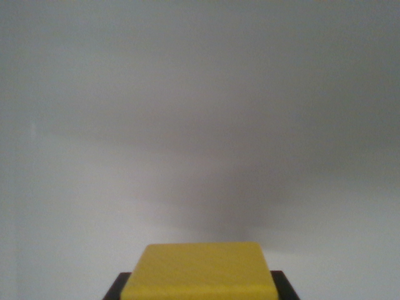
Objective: Pick yellow cube
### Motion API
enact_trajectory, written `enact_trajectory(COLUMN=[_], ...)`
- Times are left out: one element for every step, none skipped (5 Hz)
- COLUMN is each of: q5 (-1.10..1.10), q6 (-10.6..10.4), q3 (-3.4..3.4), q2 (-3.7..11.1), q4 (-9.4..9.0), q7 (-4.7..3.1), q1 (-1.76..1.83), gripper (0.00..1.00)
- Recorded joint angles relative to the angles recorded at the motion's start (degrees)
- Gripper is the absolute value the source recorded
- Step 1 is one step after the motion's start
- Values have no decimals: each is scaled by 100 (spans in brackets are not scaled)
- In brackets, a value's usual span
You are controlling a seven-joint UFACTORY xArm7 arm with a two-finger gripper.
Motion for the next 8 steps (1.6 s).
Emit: enact_trajectory(q5=[8,8,18,18,28,28,38,38], q6=[209,209,446,446,689,689,943,943], q3=[-5,-5,-10,-10,-15,-15,-20,-20], q2=[-77,-77,-163,-163,-252,-252,-345,-345], q4=[133,133,284,284,439,439,601,601], q7=[-1,-1,-1,-1,-2,-2,-3,-3], q1=[-4,-4,-7,-7,-12,-12,-16,-16], gripper=[100,100,100,100,100,100,100,100])
